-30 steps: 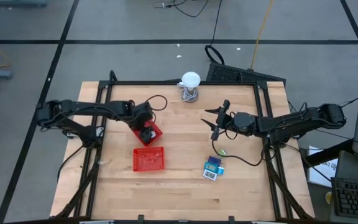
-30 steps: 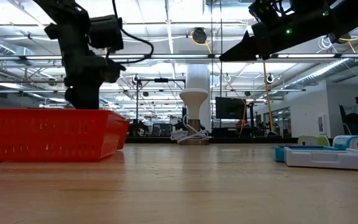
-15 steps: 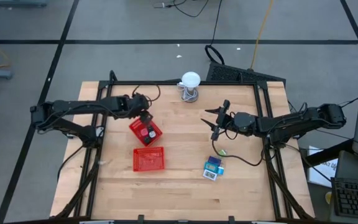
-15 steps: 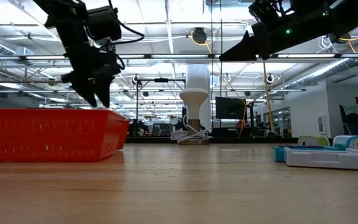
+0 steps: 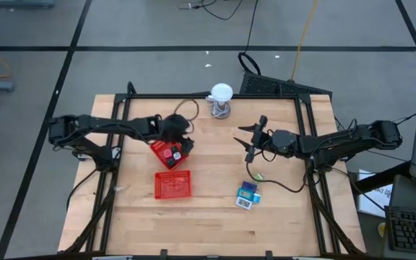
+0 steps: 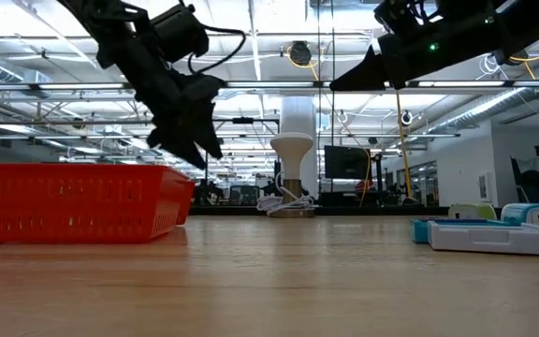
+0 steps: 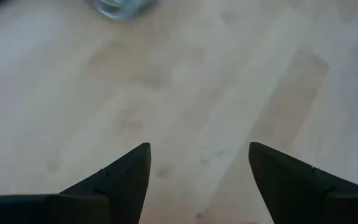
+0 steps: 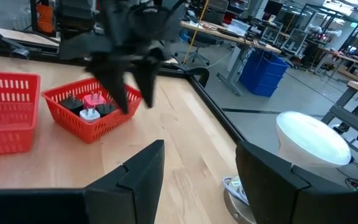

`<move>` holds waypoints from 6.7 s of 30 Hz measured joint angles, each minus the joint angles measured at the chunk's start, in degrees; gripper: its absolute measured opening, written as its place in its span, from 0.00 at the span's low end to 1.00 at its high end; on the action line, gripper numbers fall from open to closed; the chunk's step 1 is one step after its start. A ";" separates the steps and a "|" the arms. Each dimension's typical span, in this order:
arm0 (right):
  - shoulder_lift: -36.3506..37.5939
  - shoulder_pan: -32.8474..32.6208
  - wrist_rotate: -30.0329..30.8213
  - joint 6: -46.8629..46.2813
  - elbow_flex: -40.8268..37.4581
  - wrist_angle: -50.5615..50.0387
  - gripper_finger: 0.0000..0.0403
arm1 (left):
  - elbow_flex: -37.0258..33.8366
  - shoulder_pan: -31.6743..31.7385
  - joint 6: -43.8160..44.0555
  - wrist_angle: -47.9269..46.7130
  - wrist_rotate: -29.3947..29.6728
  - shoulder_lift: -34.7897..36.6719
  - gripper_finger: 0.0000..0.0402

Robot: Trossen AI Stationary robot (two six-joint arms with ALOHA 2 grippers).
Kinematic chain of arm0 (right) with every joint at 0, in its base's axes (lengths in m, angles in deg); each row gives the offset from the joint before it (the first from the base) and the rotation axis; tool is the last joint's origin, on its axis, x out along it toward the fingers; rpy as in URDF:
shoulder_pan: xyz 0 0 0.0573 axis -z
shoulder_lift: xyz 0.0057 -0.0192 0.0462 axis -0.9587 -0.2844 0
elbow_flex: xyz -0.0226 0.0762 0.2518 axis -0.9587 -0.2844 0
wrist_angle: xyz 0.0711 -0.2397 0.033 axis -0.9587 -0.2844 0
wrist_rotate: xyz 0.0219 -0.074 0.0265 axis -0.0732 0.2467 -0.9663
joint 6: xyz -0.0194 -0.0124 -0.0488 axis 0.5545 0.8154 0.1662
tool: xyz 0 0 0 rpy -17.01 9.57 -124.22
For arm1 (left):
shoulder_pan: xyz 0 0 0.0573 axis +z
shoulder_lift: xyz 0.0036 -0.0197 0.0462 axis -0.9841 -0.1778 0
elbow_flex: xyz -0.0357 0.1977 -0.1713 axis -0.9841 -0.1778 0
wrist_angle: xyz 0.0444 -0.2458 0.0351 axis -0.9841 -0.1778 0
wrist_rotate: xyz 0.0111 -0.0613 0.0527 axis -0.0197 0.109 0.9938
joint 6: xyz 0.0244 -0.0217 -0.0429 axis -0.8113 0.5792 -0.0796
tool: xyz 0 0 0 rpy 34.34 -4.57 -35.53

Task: Pick & Place Office items
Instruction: Adjust the top red basket, then put the green charger adapter into the top red basket

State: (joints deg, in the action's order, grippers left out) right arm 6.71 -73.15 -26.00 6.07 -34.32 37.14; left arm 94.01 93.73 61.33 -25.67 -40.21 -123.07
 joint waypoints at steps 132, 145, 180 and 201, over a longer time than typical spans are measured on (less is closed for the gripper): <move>-0.69 -1.41 -7.48 12.00 -4.76 0.46 0.30 | 1.55 -11.79 -36.36 50.71 -5.05 -13.57 0.64; -1.00 -1.54 -11.81 11.56 -4.76 4.41 0.30 | 3.86 -12.39 -38.11 51.51 3.19 -15.78 0.59; -11.43 -1.41 -12.36 8.16 -4.03 18.76 0.35 | 9.75 -11.59 -40.06 40.40 -0.61 -15.00 0.34; -11.51 -2.05 -2.49 9.27 -4.29 18.07 0.62 | 5.46 -8.56 -14.71 66.31 -15.17 -15.27 0.33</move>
State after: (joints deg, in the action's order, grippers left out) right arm -4.80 -75.19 -28.49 15.34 -38.61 55.21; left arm 99.47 85.17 46.62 40.63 -55.38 -138.35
